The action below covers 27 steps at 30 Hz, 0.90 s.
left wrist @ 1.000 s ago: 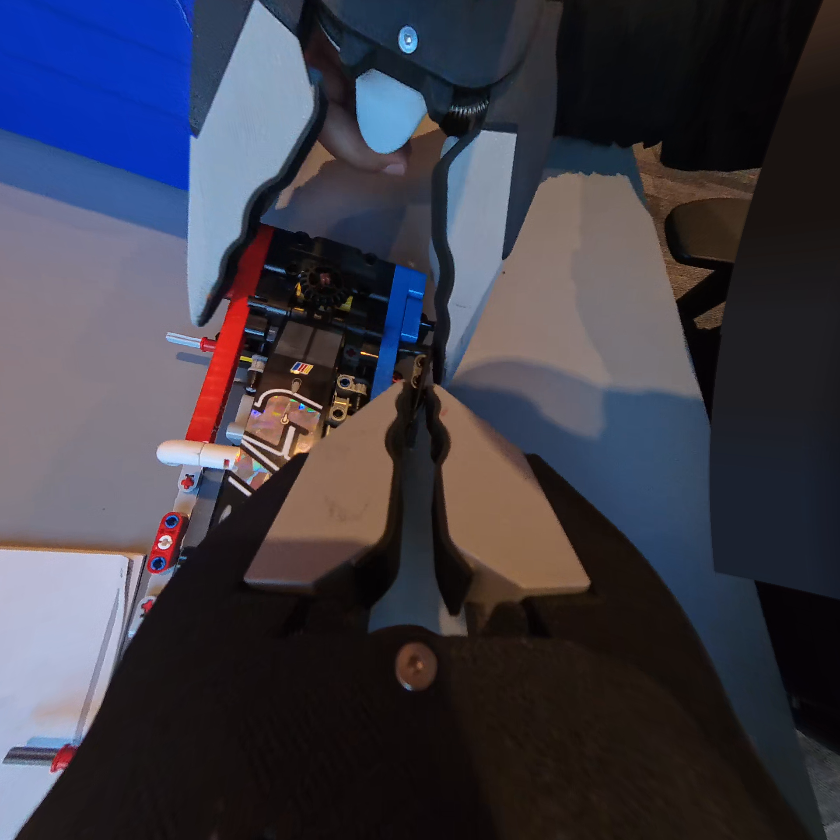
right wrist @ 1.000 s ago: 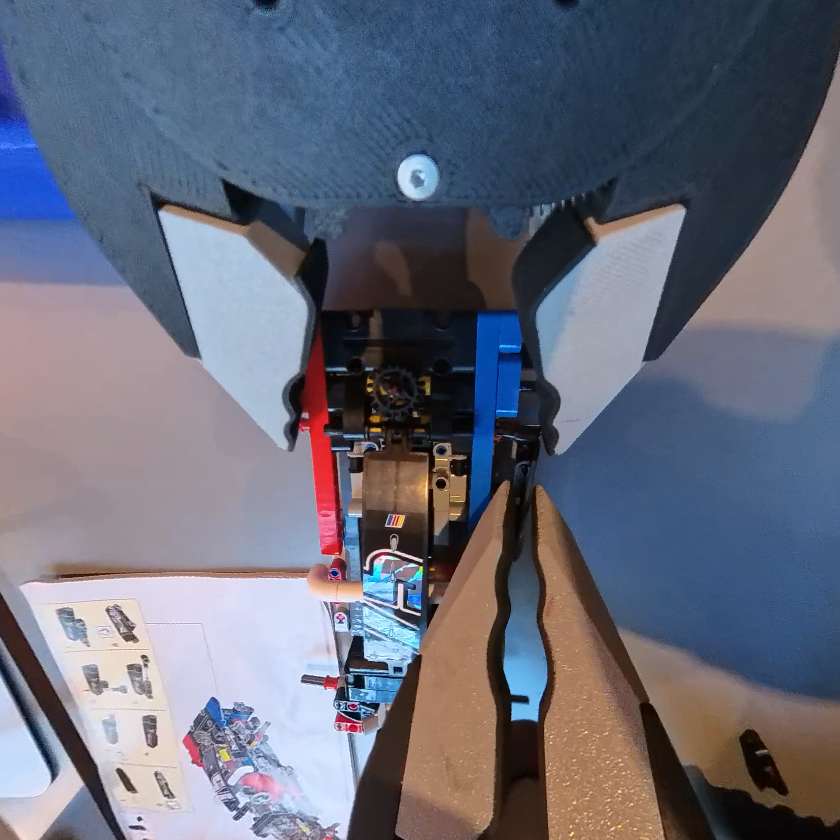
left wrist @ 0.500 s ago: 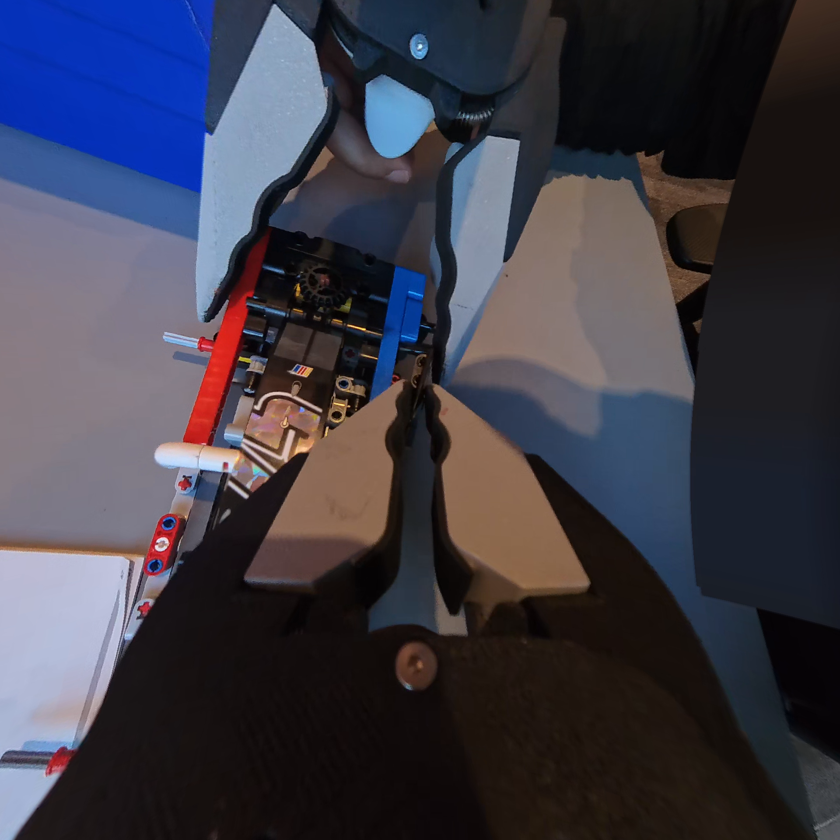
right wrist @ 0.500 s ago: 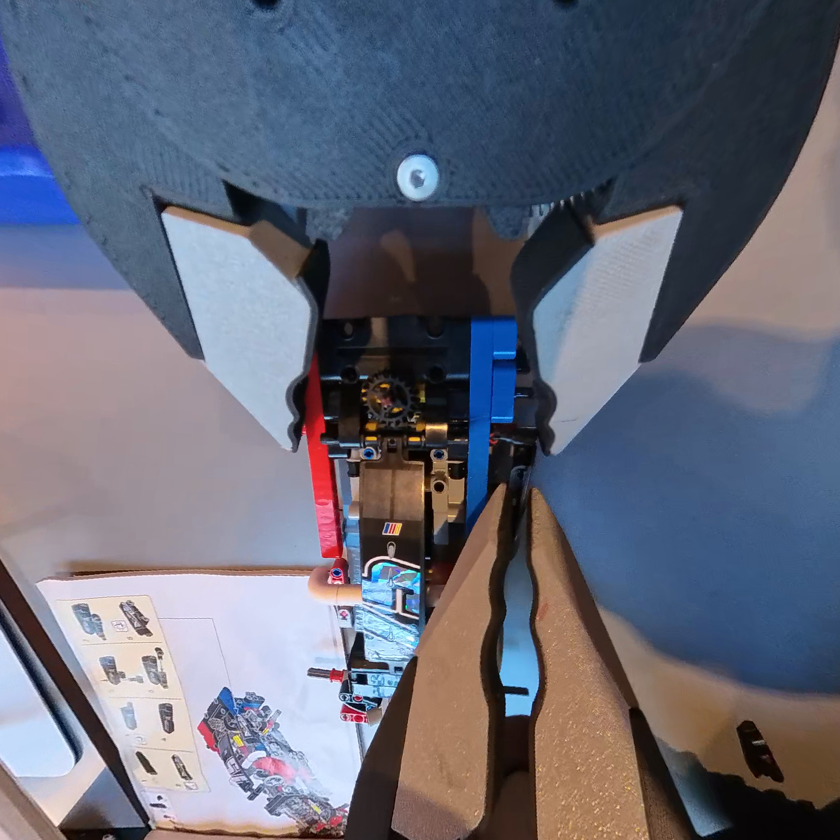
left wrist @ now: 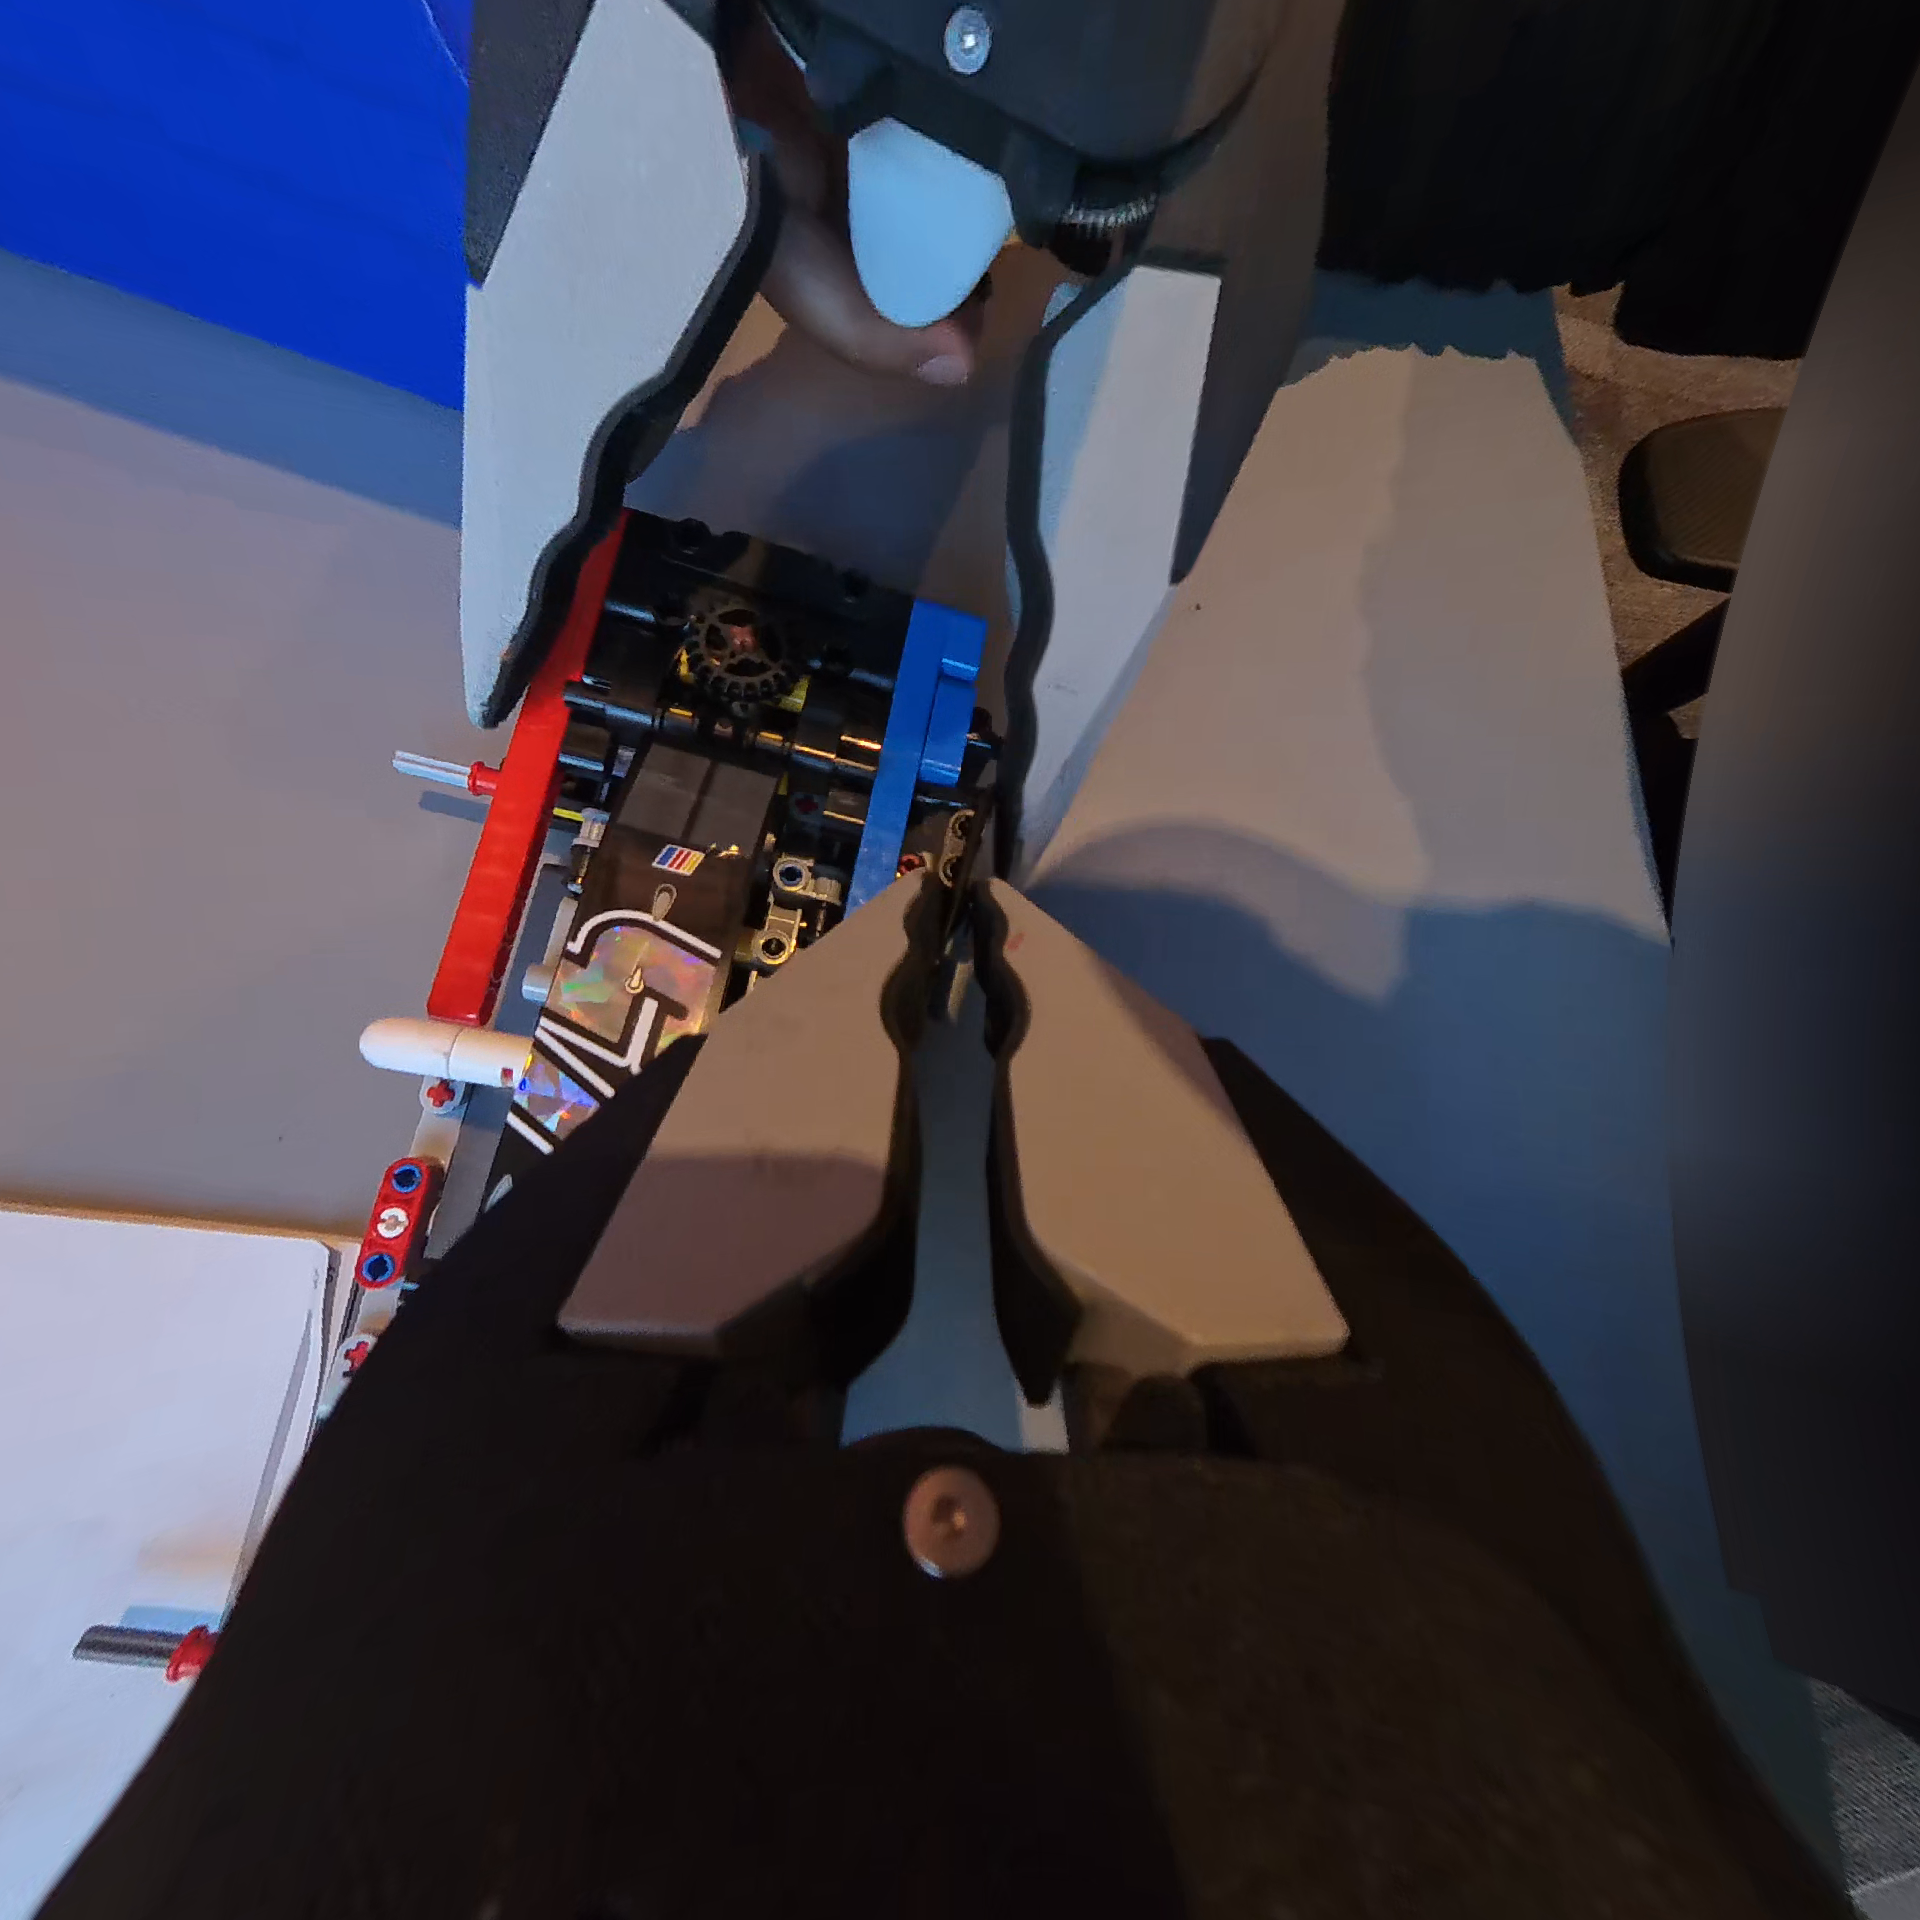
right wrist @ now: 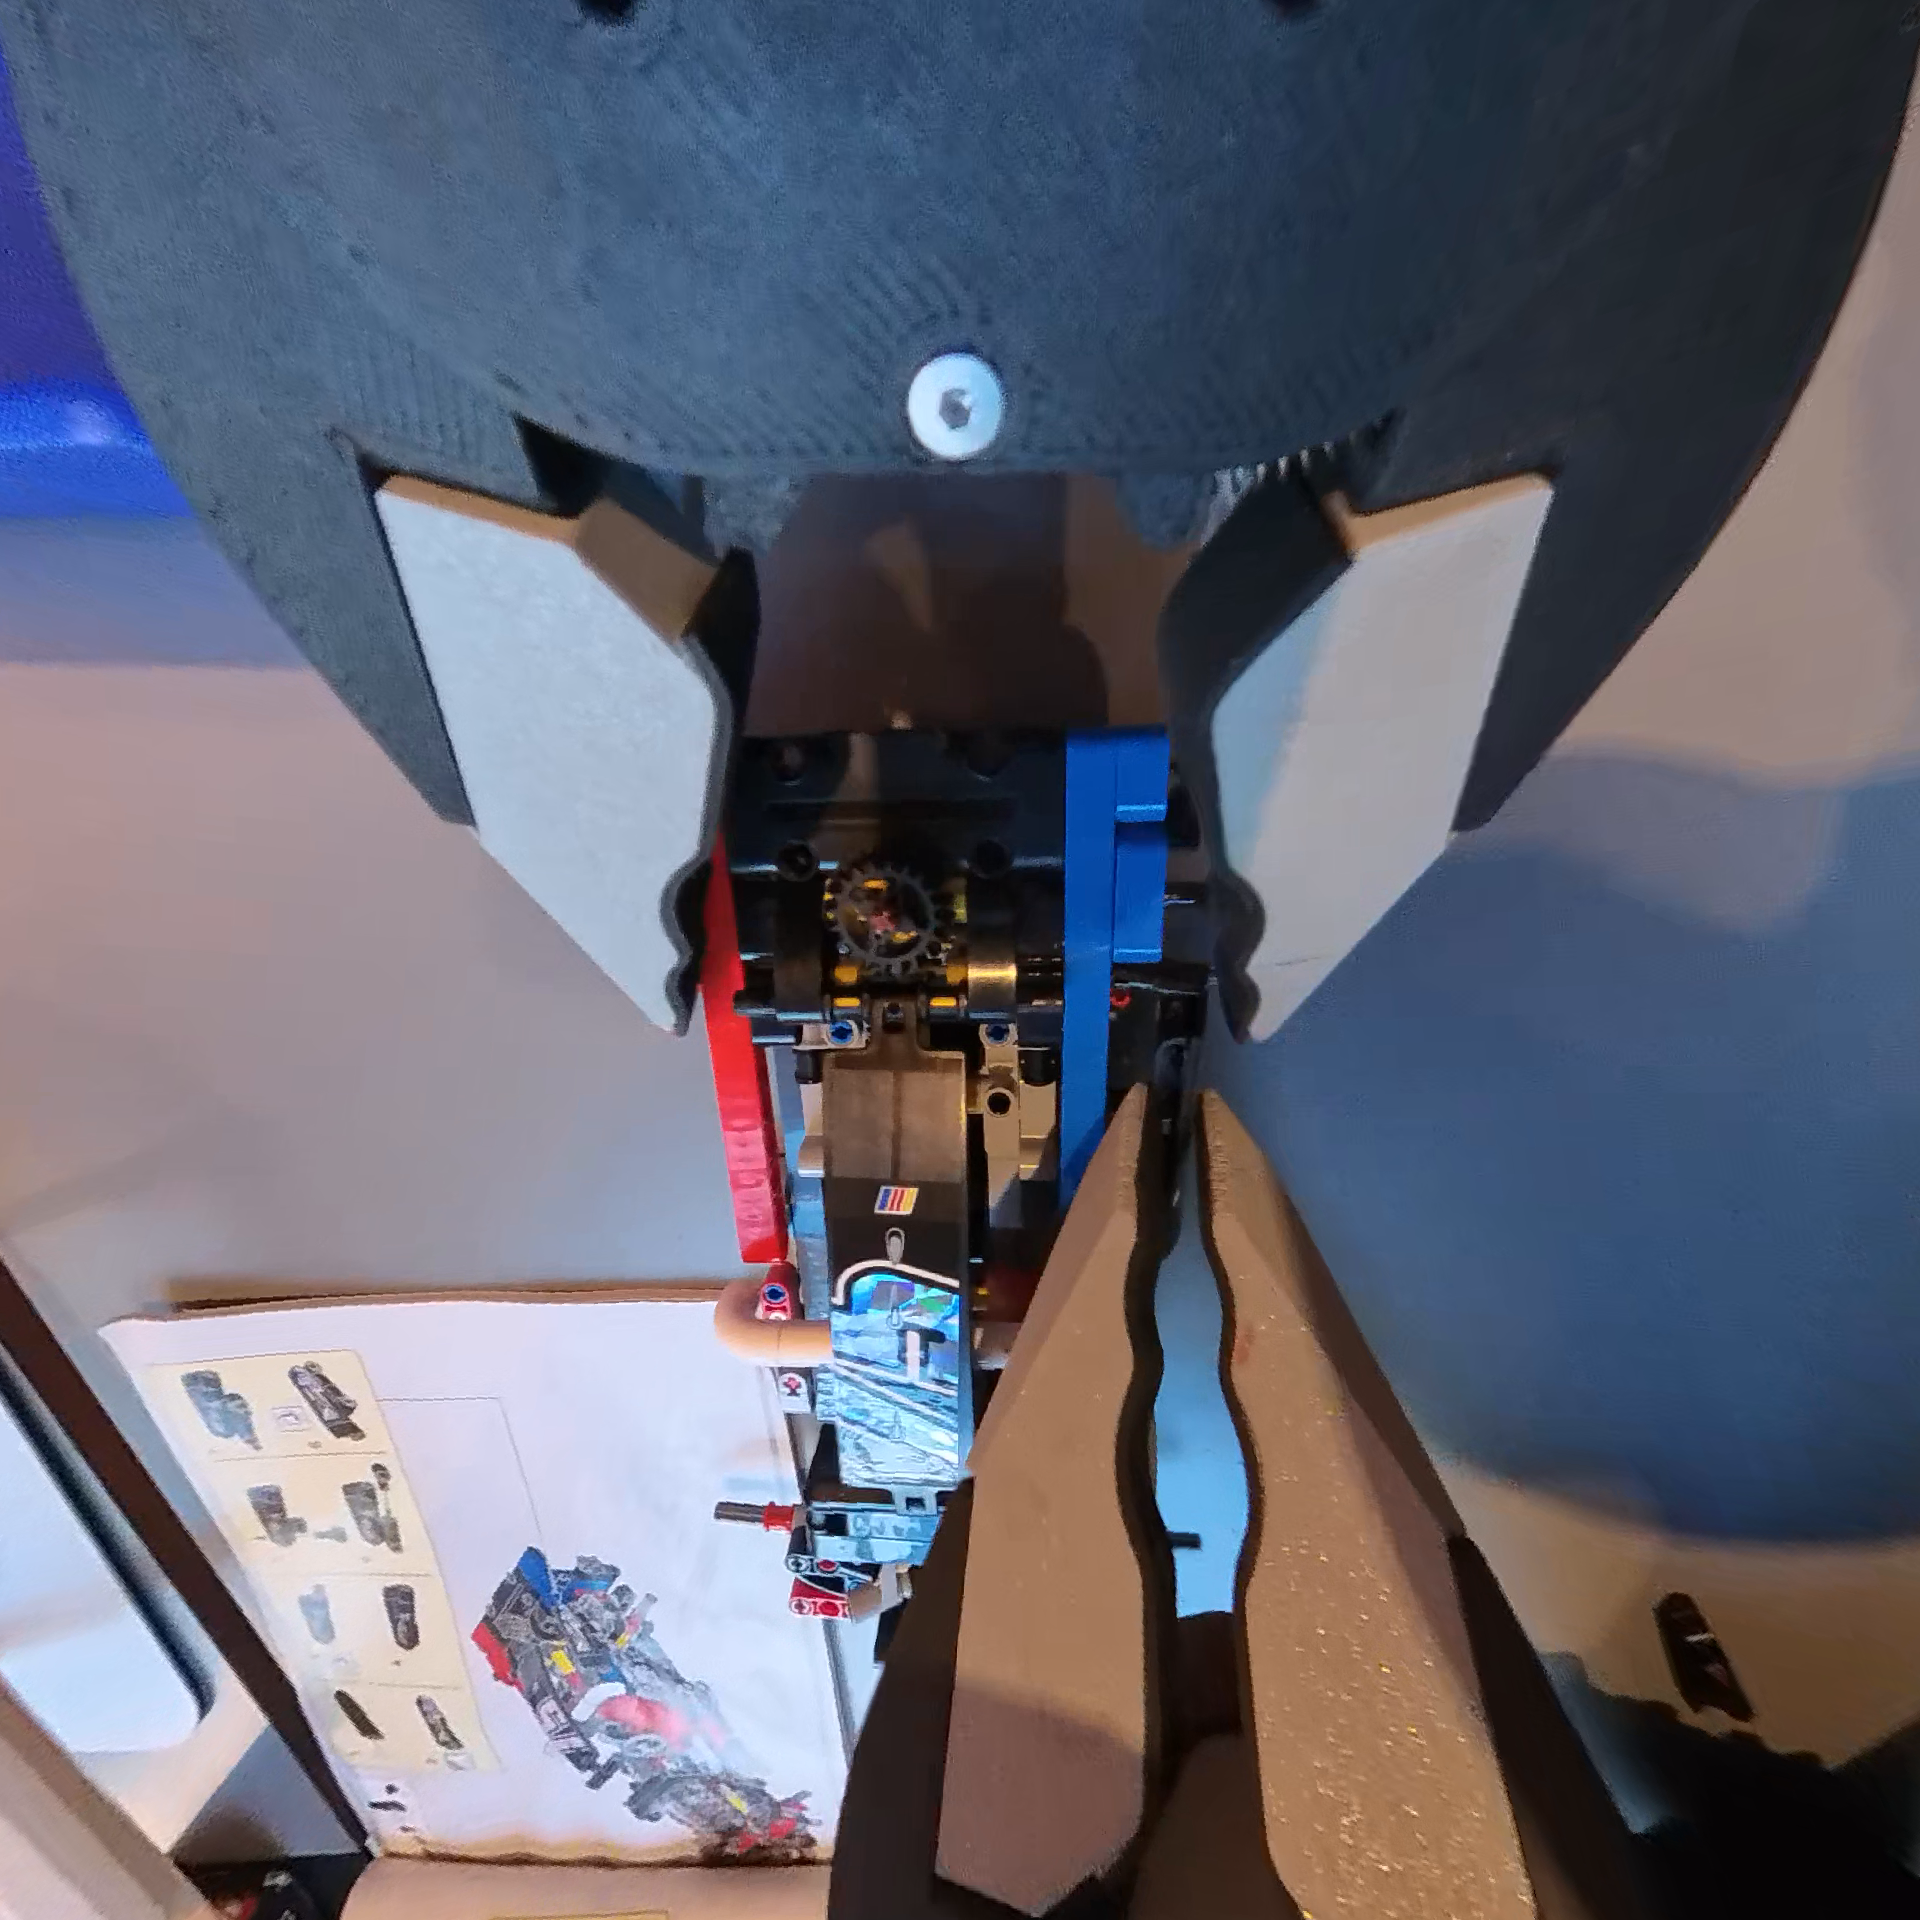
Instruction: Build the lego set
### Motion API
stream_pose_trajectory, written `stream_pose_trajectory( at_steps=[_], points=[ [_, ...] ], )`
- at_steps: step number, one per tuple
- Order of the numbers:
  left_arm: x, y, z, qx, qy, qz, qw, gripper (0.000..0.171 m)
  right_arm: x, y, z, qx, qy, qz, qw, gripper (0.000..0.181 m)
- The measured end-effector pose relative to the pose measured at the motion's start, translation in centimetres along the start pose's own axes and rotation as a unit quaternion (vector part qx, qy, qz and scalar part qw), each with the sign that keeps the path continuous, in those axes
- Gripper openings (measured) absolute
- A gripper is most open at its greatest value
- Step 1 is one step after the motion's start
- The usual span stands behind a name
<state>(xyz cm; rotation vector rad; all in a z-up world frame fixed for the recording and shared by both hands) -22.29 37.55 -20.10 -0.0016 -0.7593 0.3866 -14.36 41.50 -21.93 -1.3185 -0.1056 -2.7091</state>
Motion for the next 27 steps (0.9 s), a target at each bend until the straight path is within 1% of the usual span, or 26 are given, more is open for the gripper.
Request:
stream_pose_trajectory(
  at_steps=[4, 12, 16, 21, 27],
  points=[
    [-0.03, 0.12, 0.00, 0.005, 0.006, 0.009, 1.000, 0.002, -0.05, -0.20, 0.00, 0.000, -0.005, -0.006, 1.000, 0.094],
    [0.06, 0.12, -0.08, 0.017, 0.012, 0.005, 1.000, 0.002, -0.25, -0.28, -0.19, -0.007, -0.002, 0.006, 1.000, 0.095],
    [0.07, 0.15, -0.09, 0.014, 0.007, 0.009, 1.000, 0.002, -0.29, -0.31, -0.14, -0.005, -0.005, 0.009, 1.000, 0.095],
    [-0.06, 0.47, -0.10, -0.008, -0.008, 0.034, 0.999, 0.001, -0.30, -0.38, -0.03, -0.001, -0.018, 0.006, 1.000, 0.094],
    [-0.13, 0.55, -0.02, -0.001, -0.011, 0.025, 1.000, 0.001, -0.36, -0.40, -0.09, -0.009, -0.030, 0.009, 0.999, 0.093]
  ],
)
Point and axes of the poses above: each gripper's, where its closed fingertips meet, z back along the fingers, x out of its top, y = z × x across the jaws, the point moved 6 cm from there along z, back along the fingers, and after that the axes turned 7 degrees about x, right-handed, at the moved point
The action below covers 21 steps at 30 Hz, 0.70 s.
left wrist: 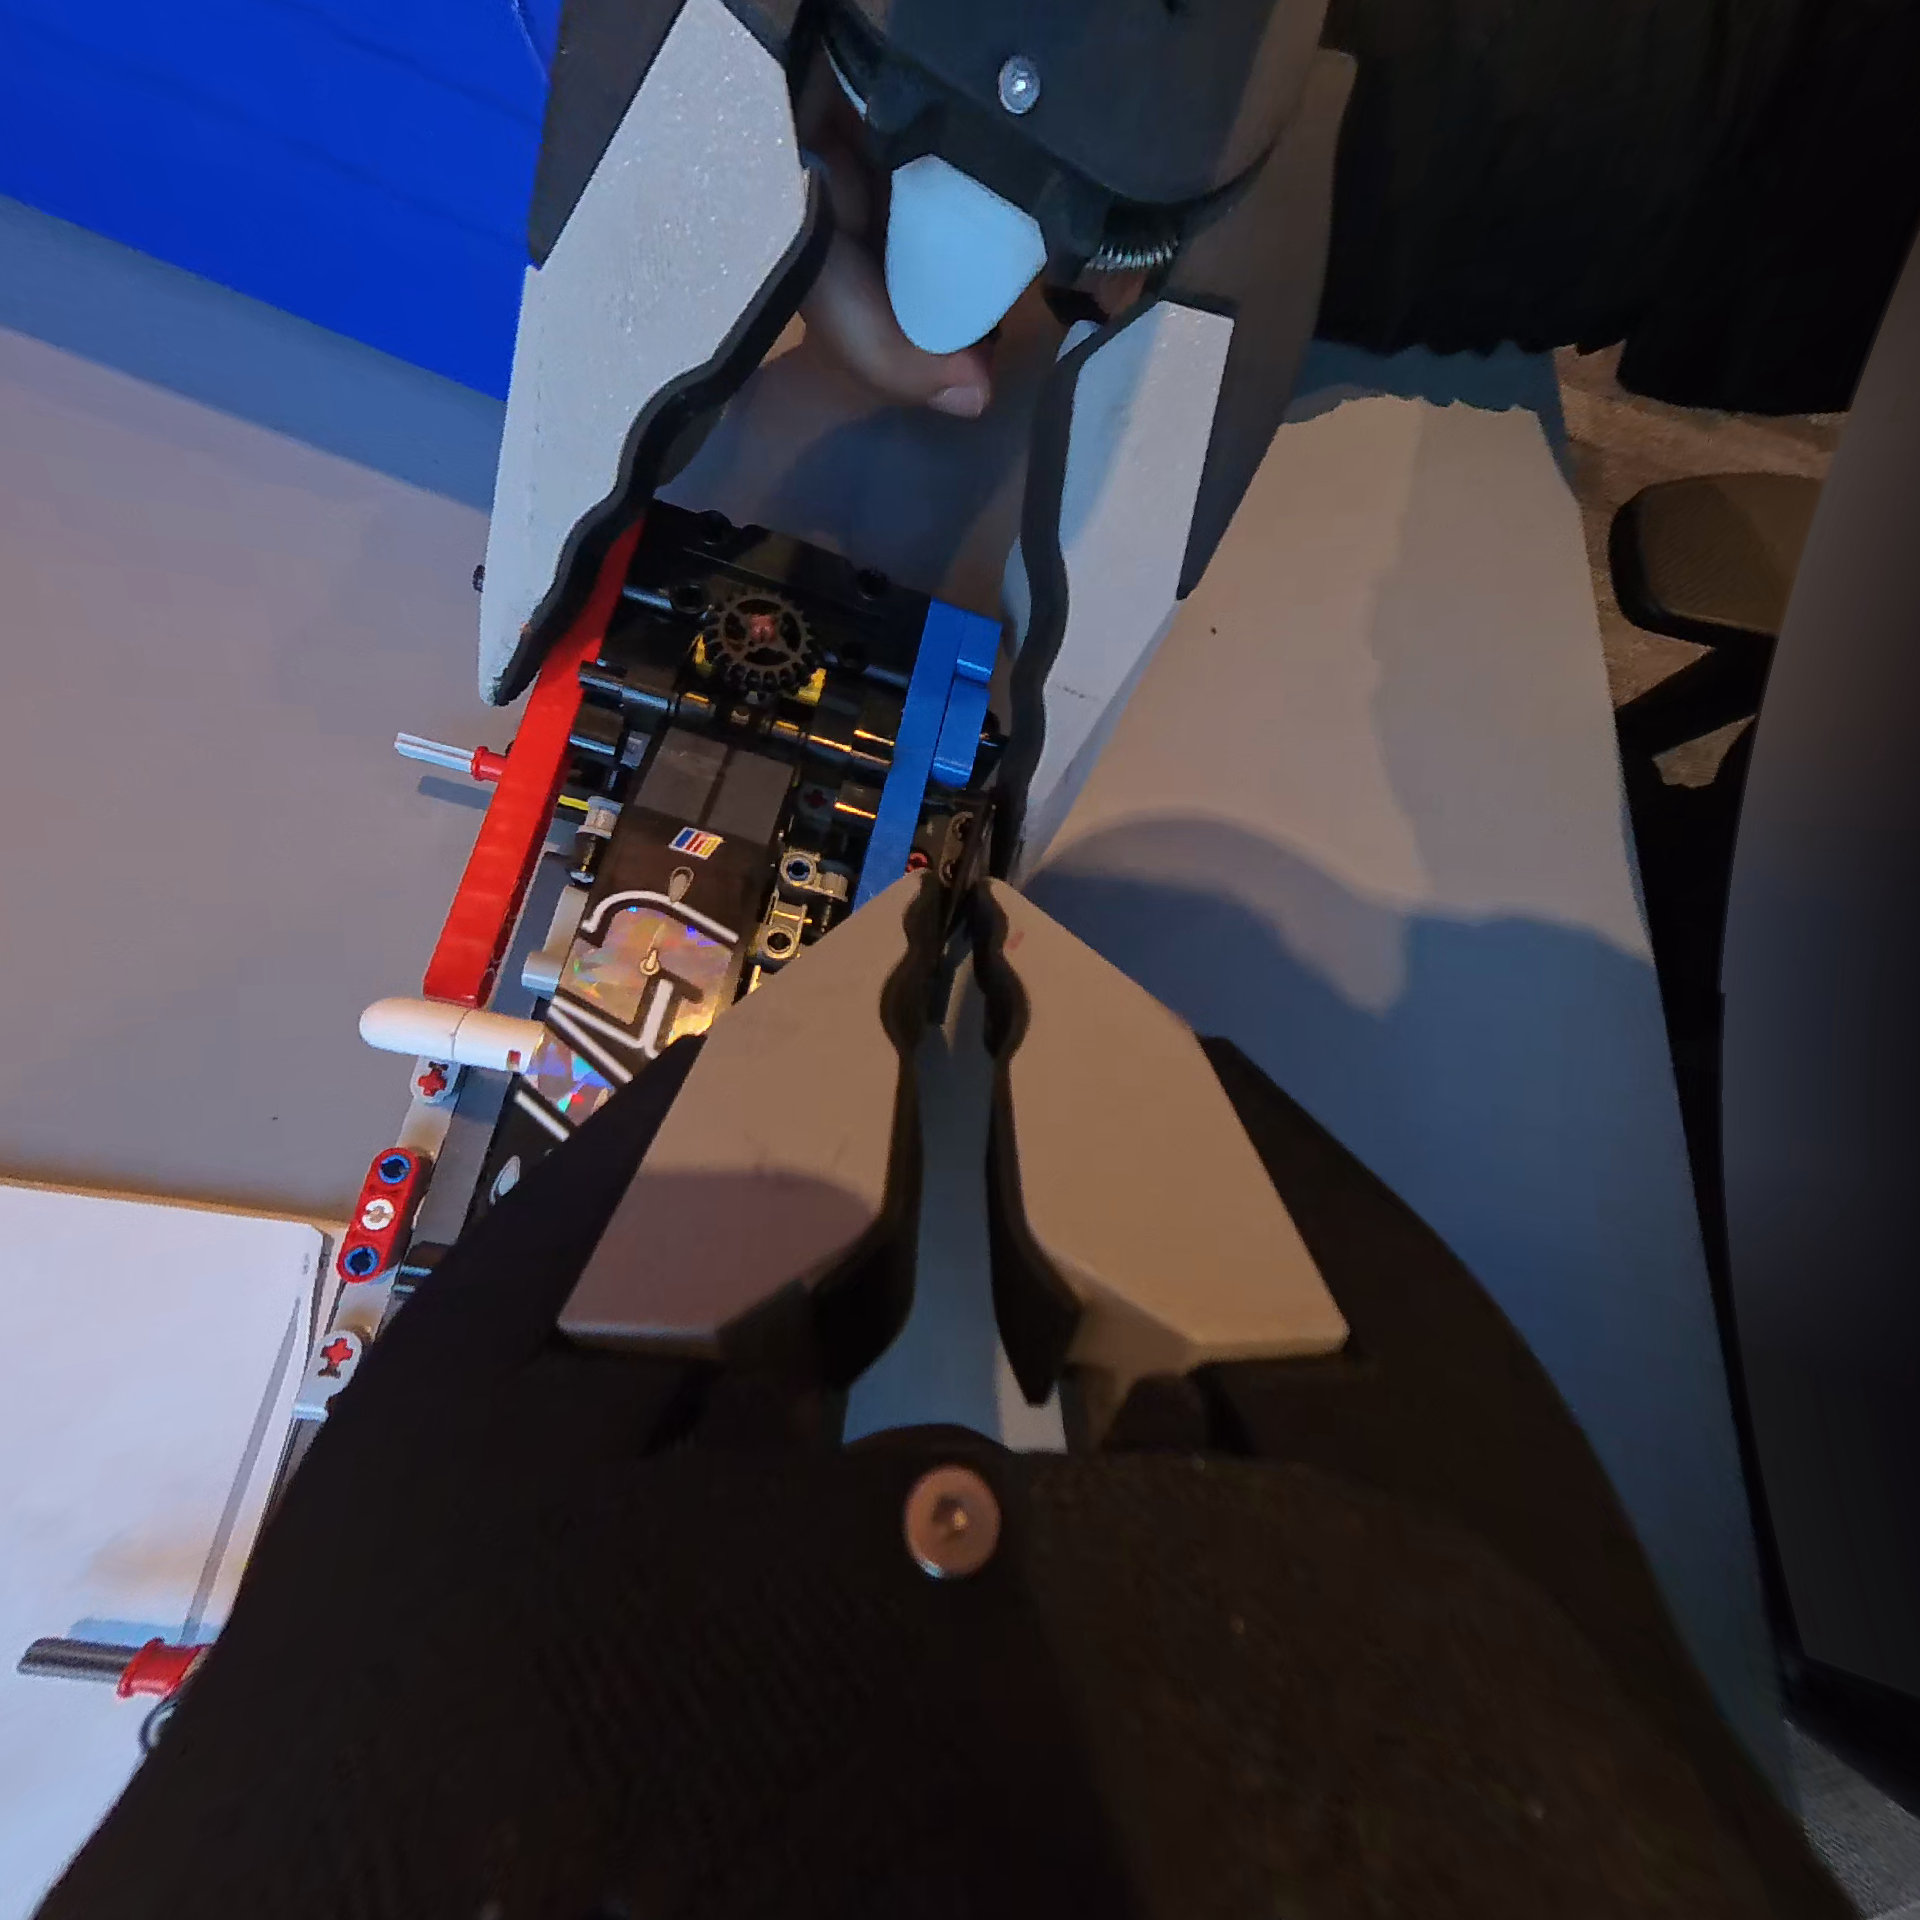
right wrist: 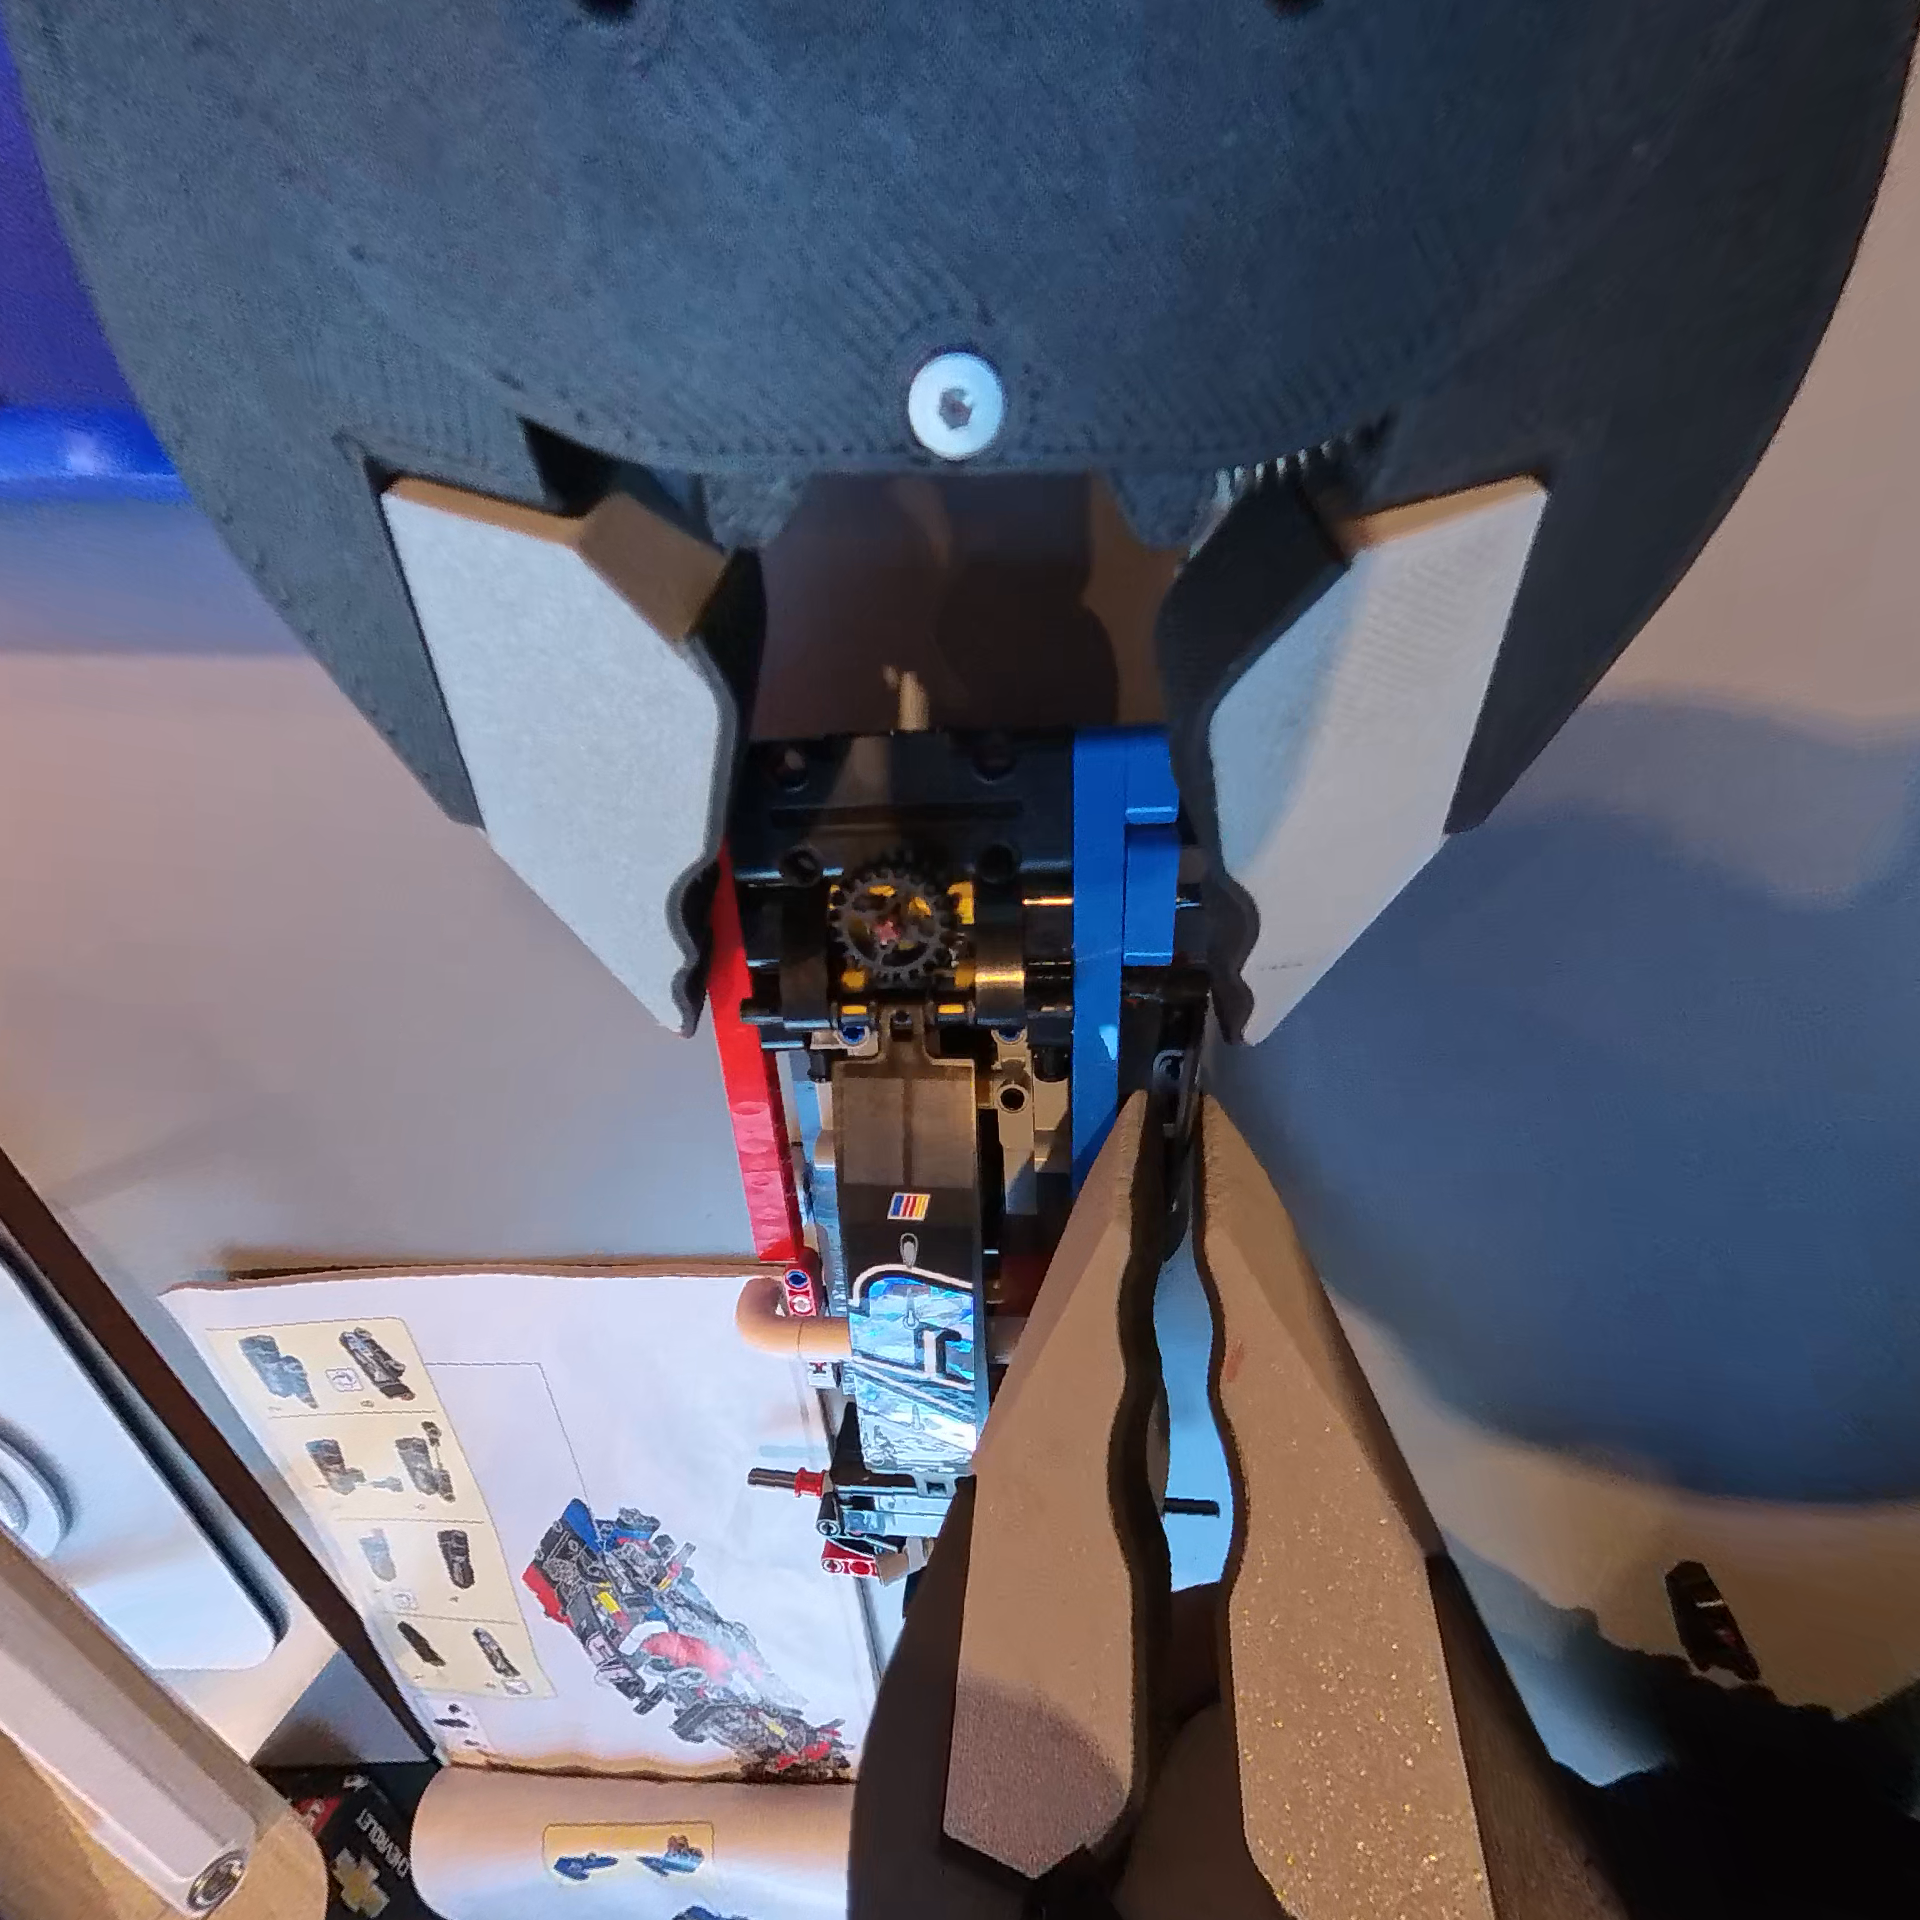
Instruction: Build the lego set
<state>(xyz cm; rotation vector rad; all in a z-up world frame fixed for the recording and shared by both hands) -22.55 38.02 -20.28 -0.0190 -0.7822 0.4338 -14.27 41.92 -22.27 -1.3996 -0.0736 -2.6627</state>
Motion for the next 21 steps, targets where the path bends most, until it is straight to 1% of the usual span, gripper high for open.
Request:
stream_pose_trajectory(
  at_steps=[8, 17, 21],
  points=[
    [-0.08, 0.10, 0.00, 0.021, 0.007, -0.019, 1.000, 0.002, -0.06, -0.06, -0.32, -0.017, 0.003, 0.017, 1.000, 0.094],
    [-0.05, 0.34, 0.39, 0.006, -0.015, 0.008, 1.000, 0.001, 0.21, -0.29, -0.02, 0.004, -0.019, -0.019, 1.000, 0.091],
    [-0.12, 0.40, 0.53, 0.010, -0.019, 0.004, 1.000, 0.002, 0.32, -0.31, 0.01, 0.005, -0.026, -0.022, 0.999, 0.088]
  ],
)
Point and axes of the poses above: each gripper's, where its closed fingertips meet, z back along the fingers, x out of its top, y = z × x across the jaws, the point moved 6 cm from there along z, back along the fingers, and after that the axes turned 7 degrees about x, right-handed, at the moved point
